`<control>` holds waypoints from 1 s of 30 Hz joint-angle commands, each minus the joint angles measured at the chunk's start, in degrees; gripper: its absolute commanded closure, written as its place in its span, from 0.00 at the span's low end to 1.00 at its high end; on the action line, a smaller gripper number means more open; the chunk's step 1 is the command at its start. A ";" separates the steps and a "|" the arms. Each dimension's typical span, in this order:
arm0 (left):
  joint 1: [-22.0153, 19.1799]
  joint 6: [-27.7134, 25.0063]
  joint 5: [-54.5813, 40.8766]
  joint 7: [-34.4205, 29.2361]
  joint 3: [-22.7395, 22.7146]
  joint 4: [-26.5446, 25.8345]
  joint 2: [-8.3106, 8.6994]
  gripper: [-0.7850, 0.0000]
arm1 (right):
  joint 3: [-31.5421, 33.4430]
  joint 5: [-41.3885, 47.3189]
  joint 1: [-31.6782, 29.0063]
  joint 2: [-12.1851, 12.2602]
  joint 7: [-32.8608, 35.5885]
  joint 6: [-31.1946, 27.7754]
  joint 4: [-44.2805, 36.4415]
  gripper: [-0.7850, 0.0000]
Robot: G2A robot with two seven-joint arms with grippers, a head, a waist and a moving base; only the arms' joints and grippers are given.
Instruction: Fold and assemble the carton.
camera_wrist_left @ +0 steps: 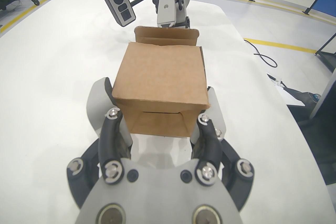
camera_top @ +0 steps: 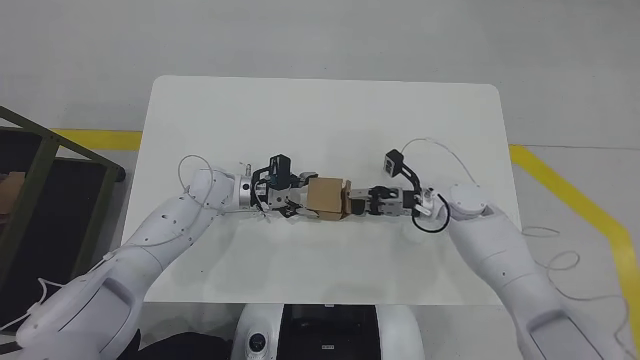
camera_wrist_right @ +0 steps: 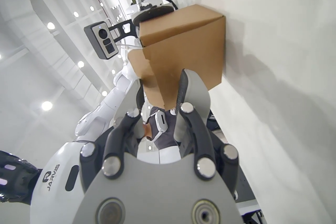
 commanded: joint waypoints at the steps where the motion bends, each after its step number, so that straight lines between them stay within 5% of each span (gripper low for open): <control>1: 0.00 0.02 0.07 0.08 0.00 -0.05 0.01 0.33 | -0.08 -1.21 0.09 0.05 -0.68 0.06 -0.25 0.69; 30: 0.12 -0.09 0.25 0.49 -0.08 -0.22 0.15 0.31 | 1.79 -9.87 -2.34 1.49 -7.00 3.26 -8.14 0.71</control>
